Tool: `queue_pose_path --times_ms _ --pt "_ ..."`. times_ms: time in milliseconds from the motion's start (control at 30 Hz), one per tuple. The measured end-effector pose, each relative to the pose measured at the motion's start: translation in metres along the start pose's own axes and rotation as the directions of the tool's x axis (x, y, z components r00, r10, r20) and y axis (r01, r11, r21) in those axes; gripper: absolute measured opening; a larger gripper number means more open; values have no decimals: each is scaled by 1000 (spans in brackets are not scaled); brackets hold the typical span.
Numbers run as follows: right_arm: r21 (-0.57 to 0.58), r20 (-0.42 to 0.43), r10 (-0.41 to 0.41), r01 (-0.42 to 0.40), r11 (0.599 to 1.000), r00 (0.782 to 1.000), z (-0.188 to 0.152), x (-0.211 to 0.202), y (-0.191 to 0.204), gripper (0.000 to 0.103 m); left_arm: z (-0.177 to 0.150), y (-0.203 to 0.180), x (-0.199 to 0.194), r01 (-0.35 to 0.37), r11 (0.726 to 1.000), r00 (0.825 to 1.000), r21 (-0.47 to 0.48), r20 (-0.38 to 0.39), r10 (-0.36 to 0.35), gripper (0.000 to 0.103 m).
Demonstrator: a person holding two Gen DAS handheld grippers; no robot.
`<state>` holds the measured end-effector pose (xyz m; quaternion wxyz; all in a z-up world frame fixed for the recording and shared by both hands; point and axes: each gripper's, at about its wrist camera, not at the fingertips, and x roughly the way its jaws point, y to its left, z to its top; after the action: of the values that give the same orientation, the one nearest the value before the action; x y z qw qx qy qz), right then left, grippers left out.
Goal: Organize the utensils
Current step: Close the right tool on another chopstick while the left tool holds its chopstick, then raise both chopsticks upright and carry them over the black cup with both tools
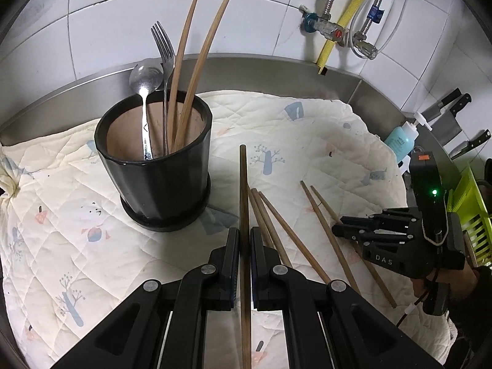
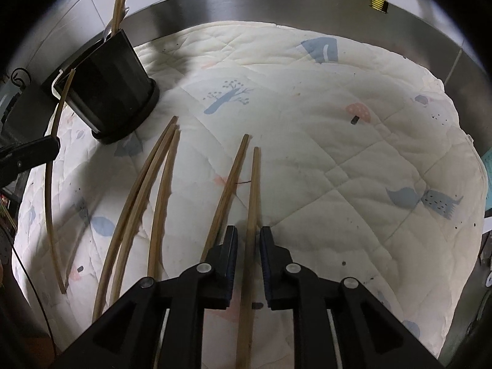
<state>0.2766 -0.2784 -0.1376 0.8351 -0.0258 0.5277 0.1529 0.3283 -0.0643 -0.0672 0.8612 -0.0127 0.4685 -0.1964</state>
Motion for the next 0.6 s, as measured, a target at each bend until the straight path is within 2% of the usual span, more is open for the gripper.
queue_pose_path --times_ms 100,167,333,600 --pt "15 -2 4 -4 1000 1000 -2 -2 -2 17 0 -2 -4 1 1000 1000 2 8 -1 6" --pt "4 4 -12 12 1000 1000 -3 -3 -2 11 0 -2 -7 0 1000 1000 1 15 0 6" --pt "5 12 -25 25 1000 1000 -3 -5 -1 9 0 -1 -17 0 1000 999 -7 34 0 6" --pt "38 115 24 -29 999 993 -3 -48 2 9 4 -1 -50 10 1000 995 -11 99 -9 6"
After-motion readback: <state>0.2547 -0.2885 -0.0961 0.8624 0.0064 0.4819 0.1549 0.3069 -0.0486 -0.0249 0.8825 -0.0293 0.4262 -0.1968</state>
